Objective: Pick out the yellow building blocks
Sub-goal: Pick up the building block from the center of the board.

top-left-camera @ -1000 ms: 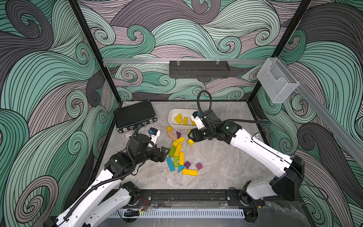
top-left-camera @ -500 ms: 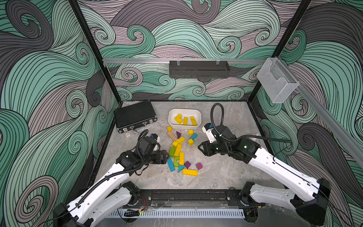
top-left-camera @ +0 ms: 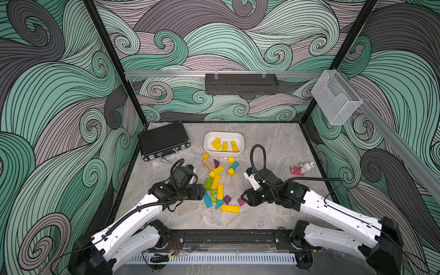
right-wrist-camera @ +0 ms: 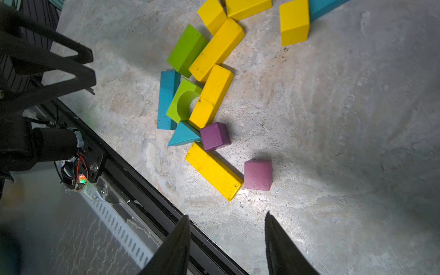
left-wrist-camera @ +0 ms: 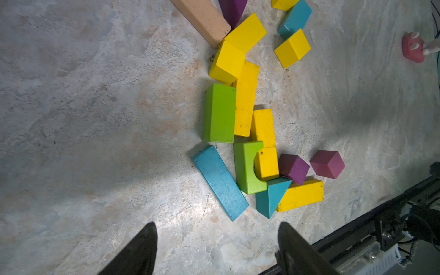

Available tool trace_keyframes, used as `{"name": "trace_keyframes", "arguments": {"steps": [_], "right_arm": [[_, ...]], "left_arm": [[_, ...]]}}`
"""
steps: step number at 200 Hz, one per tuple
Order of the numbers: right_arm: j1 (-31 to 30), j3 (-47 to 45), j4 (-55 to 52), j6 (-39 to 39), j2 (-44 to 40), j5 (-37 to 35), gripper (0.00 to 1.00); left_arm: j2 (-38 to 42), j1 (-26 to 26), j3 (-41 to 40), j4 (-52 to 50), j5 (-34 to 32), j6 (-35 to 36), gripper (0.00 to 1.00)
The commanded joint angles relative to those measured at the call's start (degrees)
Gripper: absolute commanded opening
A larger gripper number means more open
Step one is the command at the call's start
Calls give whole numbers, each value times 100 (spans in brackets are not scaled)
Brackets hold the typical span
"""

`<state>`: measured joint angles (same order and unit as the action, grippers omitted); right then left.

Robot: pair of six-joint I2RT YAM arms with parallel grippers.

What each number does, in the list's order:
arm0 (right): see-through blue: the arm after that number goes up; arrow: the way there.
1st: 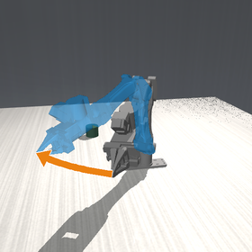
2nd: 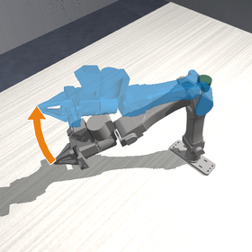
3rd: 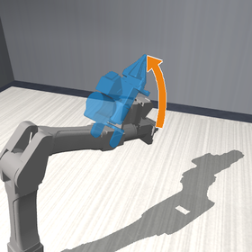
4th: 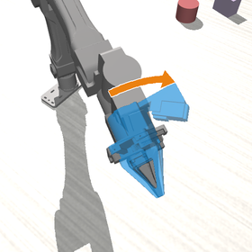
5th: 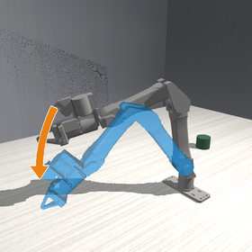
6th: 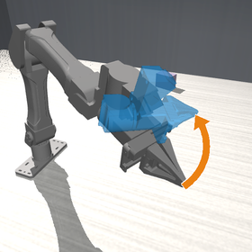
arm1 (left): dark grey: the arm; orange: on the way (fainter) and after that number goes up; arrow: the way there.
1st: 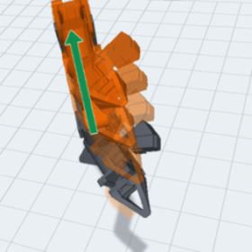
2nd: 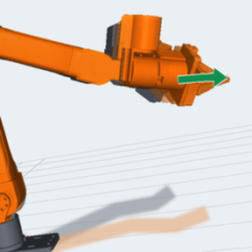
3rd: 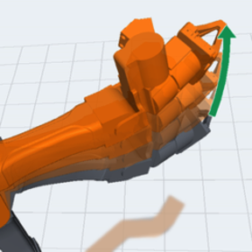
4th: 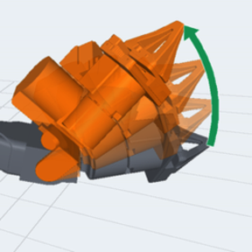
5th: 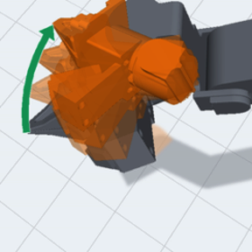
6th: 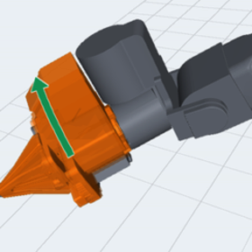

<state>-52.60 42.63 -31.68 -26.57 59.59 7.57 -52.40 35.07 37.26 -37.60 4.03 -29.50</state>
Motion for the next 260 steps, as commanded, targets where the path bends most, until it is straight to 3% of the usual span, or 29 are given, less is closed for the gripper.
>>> {"name": "trace_keyframes", "arguments": {"steps": [1, 44, 94, 185, 216, 240, 260], "right_arm": [[-133, -162, 603, 451, -34, 75, 51], [-189, -318, 1081, 1074, -162, 489, 52], [-215, 16, 903, 2151, -173, 856, 58], [-216, 162, 445, 3918, -36, 840, 65], [-215, 388, -249, 4838, 141, 380, 65], [-216, 469, -652, 5441, 395, -116, 61], [-211, 436, -690, 5723, 498, -134, 59]], "left_arm": [[62, 9, 85, 69, -257, 556, 83], [612, 9, -82, 514, 317, 2212, 86], [954, 9, -350, 1140, 1188, 3714, 89], [1291, 9, -168, 224, 346, 4900, 89], [1647, 9, -239, 87, 150, 5583, 88], [1749, 9, -235, -156, 221, 6079, 89], [1666, 9, -58, -606, 517, 6515, 88]]}}
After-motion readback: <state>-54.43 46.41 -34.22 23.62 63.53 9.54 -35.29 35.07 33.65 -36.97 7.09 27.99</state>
